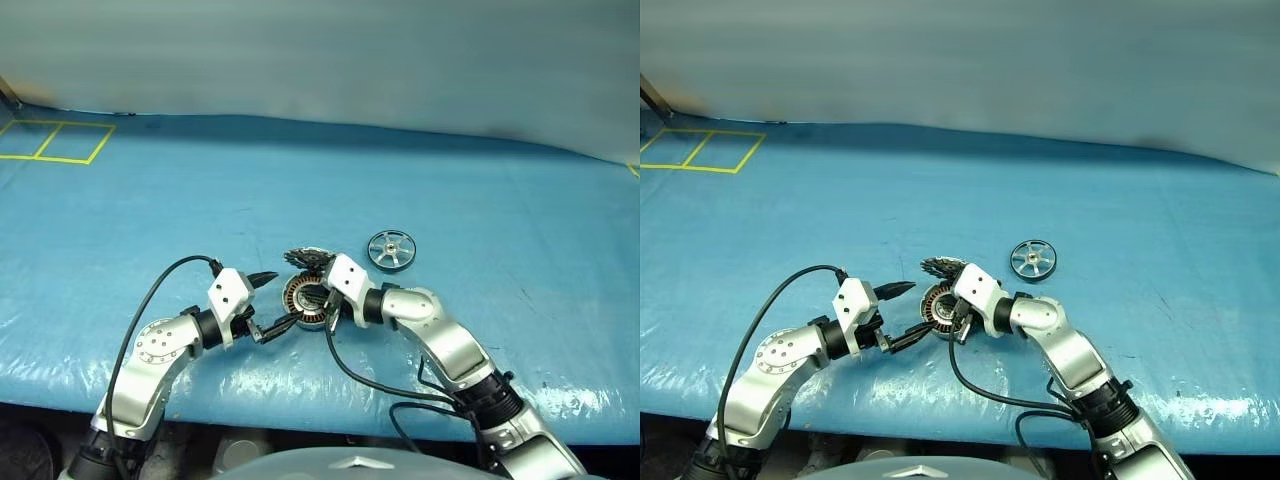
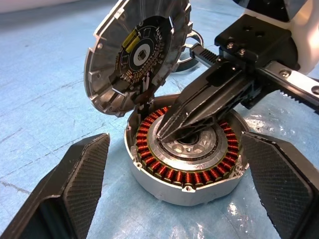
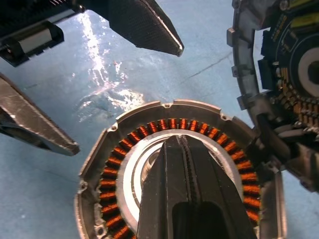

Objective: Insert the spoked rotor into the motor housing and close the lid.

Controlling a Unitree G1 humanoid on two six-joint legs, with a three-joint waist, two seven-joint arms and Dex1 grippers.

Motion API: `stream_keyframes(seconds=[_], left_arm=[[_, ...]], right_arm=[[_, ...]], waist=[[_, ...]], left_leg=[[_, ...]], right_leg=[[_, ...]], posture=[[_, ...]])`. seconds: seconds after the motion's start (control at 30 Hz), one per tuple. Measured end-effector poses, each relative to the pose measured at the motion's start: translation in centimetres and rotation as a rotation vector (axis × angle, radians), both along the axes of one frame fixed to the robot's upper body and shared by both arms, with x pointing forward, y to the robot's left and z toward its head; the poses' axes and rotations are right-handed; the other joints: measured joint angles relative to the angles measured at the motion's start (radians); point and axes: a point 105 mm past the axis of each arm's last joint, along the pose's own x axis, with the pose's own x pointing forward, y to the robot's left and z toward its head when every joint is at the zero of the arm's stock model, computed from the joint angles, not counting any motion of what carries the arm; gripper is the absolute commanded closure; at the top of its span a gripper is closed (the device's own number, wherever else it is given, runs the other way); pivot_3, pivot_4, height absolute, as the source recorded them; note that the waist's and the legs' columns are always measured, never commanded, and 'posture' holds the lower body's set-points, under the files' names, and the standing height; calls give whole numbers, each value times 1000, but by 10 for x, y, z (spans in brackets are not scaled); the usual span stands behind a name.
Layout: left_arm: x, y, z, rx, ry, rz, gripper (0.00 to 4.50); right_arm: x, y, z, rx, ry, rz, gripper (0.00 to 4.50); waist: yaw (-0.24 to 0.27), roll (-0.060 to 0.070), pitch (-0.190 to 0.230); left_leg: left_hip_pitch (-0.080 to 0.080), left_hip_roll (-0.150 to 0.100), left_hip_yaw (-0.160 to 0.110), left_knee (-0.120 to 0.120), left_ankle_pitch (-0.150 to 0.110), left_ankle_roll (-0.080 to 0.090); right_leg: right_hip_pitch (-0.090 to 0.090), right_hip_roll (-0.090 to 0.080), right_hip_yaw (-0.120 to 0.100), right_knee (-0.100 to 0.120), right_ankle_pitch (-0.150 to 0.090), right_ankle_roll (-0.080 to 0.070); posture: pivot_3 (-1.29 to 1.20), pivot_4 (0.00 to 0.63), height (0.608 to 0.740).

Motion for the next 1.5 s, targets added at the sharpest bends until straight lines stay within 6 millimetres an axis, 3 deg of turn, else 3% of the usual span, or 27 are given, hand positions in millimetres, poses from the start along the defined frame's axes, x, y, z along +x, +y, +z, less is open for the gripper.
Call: stream_keyframes(seconds=[0.1,0.2,0.27,0.4,0.5,0.57,0.67,0.87,0.97,1.17,1.5], left_arm=[[0,-1,0,-4,0,0,0],[0,-1,1,-7,-3,-2,0],[0,-1,2,-9,-10,-4,0],[2,-1,0,-10,-7,-5,0],[4,-3,0,-16,-6,-10,0],[4,-6,-1,-22,-4,-14,0],[5,-9,-2,-34,-3,-20,0],[7,-11,-3,-36,-9,-19,0],[7,-11,-3,-37,-9,-11,0],[4,-9,-9,-32,10,5,0],[2,-7,-12,-34,20,24,0]], right_arm=[[-7,-3,9,105,91,9,4465],[-9,-13,35,167,68,21,4465],[-11,-25,40,106,33,35,4465],[-9,-55,33,-64,12,-2,4465],[10,-79,34,-182,-54,-86,4465],[38,-99,47,-258,-161,-195,4102],[61,-112,69,-328,-291,-249,3280],[63,-112,58,-496,-300,-96,1309],[64,-111,52,-549,-289,-40,1309],[80,-122,62,-626,-321,-44,1309],[81,-138,37,-708,-208,-33,1309]], waist=[[0,1,1],[-1,2,2],[1,2,2],[3,2,2],[-2,2,3],[-4,3,3],[-3,2,4],[-1,3,4],[-2,3,5],[-2,3,5],[-1,3,6]], left_leg=[[-1,0,0,0,0,0],[-1,0,0,0,0,0],[-2,0,0,0,0,0],[-2,0,0,0,0,0],[-2,0,2,0,0,0],[-2,0,3,1,0,0],[-2,0,3,0,0,0],[-3,-1,2,-1,-1,2],[-4,-1,3,-1,-1,2],[-4,-1,3,-1,-1,2],[-4,-1,3,-1,-1,2]], right_leg=[[-1,0,0,0,0,0],[-1,0,0,0,0,0],[-1,0,0,-1,0,0],[-2,0,0,-1,0,0],[-2,0,0,-1,0,0],[-3,0,1,-1,1,1],[-3,0,1,-1,1,1],[-4,0,1,-1,4,2],[-4,-1,1,-2,4,1],[-5,-1,1,-1,4,2],[-5,-1,1,-1,5,1]], posture=[[0,150,740],[0,150,740],[0,150,740],[0,150,740],[0,150,740],[0,150,740],[0,150,740],[0,150,740],[0,150,740],[0,150,740],[0,150,740]])
